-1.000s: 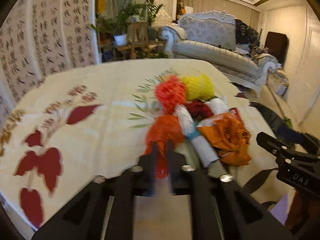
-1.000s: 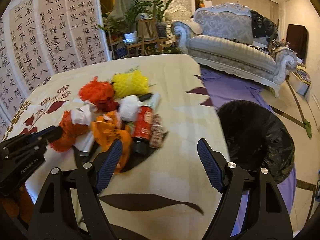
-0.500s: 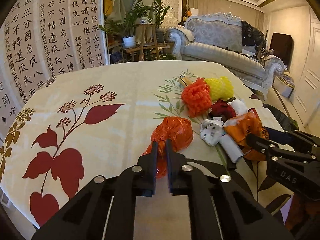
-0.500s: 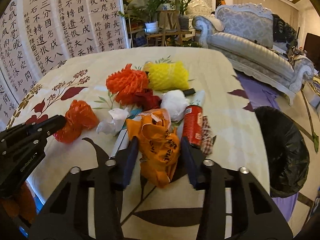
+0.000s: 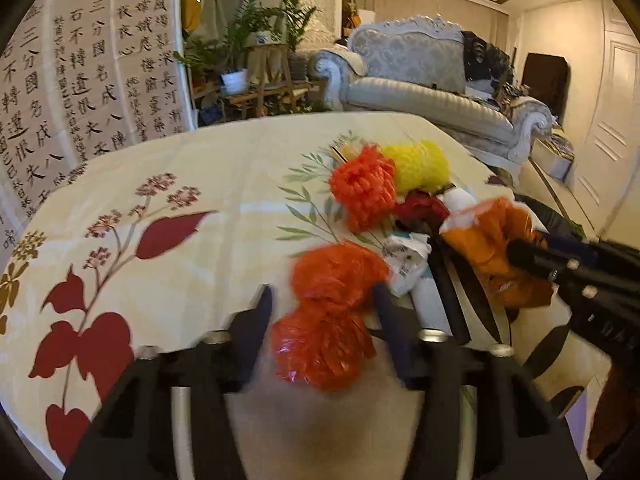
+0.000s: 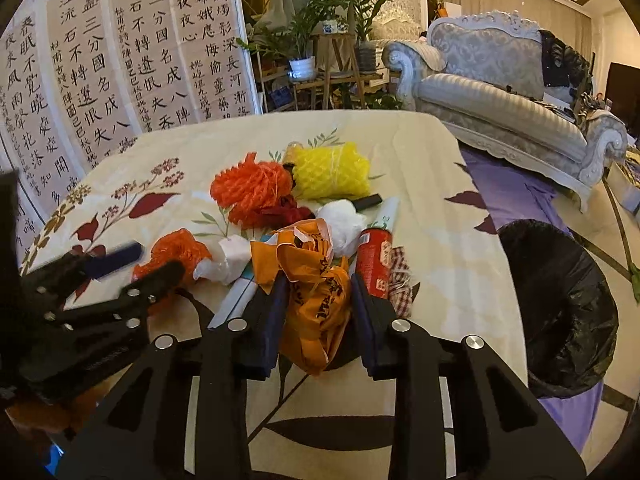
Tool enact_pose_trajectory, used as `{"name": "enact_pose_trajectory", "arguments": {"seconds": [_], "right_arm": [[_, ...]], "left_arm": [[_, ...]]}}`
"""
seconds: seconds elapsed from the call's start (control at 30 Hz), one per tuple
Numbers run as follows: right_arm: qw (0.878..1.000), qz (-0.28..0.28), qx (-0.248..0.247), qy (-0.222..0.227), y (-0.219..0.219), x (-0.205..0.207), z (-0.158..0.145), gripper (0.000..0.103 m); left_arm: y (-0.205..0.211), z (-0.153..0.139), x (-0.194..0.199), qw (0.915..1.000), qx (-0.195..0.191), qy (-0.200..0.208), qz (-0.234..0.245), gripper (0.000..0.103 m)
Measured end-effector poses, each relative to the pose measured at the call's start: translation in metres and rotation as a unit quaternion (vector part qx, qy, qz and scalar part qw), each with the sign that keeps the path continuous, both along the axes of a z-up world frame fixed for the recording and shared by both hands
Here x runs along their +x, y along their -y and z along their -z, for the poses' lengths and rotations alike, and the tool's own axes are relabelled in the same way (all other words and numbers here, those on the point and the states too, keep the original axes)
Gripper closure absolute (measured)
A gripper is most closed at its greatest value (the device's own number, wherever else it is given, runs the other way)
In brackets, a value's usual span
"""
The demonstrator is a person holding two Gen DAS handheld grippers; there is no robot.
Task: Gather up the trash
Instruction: 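Carry both bags over the black bin and open both tools to drop them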
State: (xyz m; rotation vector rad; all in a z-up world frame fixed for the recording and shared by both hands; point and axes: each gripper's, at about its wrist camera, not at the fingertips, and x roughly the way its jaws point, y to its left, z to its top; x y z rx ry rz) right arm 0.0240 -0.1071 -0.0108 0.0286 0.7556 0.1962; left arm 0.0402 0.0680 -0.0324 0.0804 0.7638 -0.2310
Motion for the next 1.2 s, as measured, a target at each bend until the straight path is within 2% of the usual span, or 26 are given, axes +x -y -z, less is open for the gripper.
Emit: {"name": "enact_pose_trajectory", "arguments": {"seconds": [0.2,0.33,0.53,0.63,0.77,0.97,1.1,1.2], "right_arm": [[1.0,0.007,0.01,0.013,0.011,-0.006,-0.009,0.073],[0.999,0.016,0.013,0.029,0.021,-0.013,-0.019,0.073],[0.997,0.051,0.005,0.06,0.05,-0.025,-0.034,0.073],[0.994,0.082,-0.006,0.07,0.073,-0.028,-0.037,0.073],[0.989,0.131,-0.01,0.073,0.115,-0.031,-0.035,0.073],[0.978,0.192,-0.032,0.072,0.168,-0.031,-0.024,0.072],[0.972,0.221,-0.031,0.07,0.2,-0.027,-0.015,0.072],[0.969,0.235,-0.029,0.066,0.219,-0.018,-0.008,0.072]], "left_arm": [[-0.007,-0.003,-0.007,0.9997,-0.014,0.007,-0.016,0.072],[-0.011,-0.022,-0.025,0.9986,-0.008,0.04,-0.034,0.072],[0.005,-0.052,-0.039,0.9964,-0.033,0.074,-0.025,0.072],[0.031,-0.061,-0.039,0.9951,-0.04,0.091,-0.001,0.072],[0.077,-0.061,-0.029,0.9939,-0.05,0.089,0.042,0.072],[0.151,-0.052,-0.009,0.9911,-0.057,0.074,0.095,0.072],[0.185,-0.045,0.007,0.99,-0.063,0.057,0.112,0.072],[0.212,-0.041,0.016,0.9892,-0.054,0.054,0.125,0.072]]}}
